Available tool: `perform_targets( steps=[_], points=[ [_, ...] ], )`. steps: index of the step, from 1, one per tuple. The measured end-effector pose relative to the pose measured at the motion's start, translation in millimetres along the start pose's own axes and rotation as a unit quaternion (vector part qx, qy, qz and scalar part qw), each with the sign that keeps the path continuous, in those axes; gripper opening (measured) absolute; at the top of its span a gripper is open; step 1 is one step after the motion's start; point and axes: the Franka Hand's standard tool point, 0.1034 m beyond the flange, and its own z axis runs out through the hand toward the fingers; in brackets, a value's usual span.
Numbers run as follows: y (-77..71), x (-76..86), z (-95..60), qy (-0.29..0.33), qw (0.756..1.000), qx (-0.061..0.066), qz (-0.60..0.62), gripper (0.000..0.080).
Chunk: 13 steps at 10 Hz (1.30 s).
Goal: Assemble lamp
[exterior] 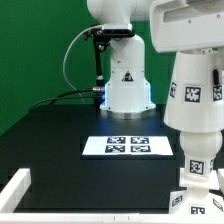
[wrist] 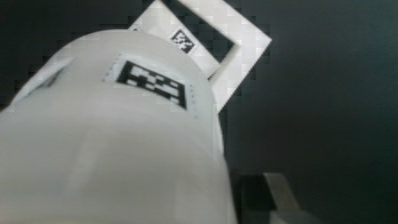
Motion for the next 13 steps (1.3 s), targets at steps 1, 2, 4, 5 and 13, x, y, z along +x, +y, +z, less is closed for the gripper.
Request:
perform_targets(
  steps=[1, 2, 4, 5, 13],
  points=[
    [-2.0, -4.6, 11.8, 0.001, 1.000, -0.008, 0.002, 0.0041],
    [-2.8, -5.5, 19.9, 0.003, 1.000, -0.013, 0.000, 0.0041],
    [-3.5, -9.1, 31.9, 0.007, 1.000, -0.016, -0.004, 0.0041],
    [-3.1, -9.0, 32.4, 0.007, 1.000, -0.017, -0.004, 0.0041],
    [-0.3, 4.8, -8.8, 0.008, 1.000, 0.016, -0.022, 0.0646]
  ],
)
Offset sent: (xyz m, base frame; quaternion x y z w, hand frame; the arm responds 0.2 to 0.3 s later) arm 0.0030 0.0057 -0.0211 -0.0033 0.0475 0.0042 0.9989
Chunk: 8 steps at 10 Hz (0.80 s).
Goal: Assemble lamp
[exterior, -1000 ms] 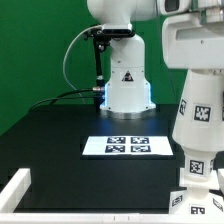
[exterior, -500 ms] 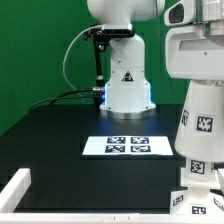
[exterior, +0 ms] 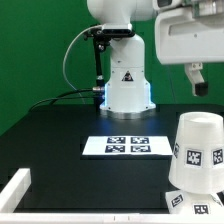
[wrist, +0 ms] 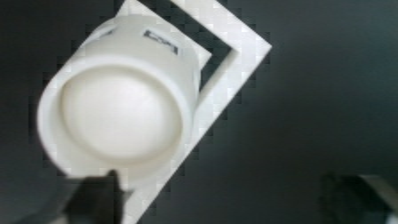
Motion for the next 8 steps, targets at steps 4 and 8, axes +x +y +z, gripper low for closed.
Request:
perform_targets(
  steps=[4, 8],
  points=[
    [27.9, 16.9, -28.4, -0.018, 0.999, 0.001, -0.049, 0.0697],
    [26.2, 15.7, -26.3, -0.017, 0.999, 0.000, -0.048, 0.0699]
  ],
)
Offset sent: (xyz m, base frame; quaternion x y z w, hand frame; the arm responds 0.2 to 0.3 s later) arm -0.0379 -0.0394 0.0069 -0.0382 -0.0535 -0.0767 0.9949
